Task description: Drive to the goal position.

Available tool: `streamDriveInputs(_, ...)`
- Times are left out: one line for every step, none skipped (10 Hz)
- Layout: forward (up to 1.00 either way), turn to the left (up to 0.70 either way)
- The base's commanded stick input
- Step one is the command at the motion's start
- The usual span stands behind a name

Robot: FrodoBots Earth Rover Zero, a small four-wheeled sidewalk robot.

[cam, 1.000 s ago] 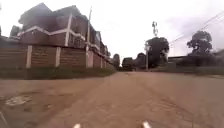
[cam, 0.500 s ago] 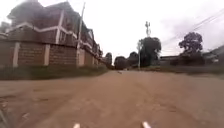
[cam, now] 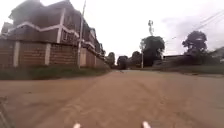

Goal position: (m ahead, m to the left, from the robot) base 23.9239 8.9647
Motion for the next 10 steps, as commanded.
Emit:
streamDriveInputs(0.7, 0.11)
streamDriveInputs(0.7, 0.06)
streamDriveInputs(0.7, 0.02)
streamDriveInputs(0.7, 0.02)
streamDriveInputs(0.7, 0.08)
streamDriveInputs(0.7, 0.06)
streamDriveInputs(0.7, -0.14)
streamDriveInputs(0.7, -0.34)
streamDriveInputs(0.7, -0.35)
streamDriveInputs(0.7, -0.35)
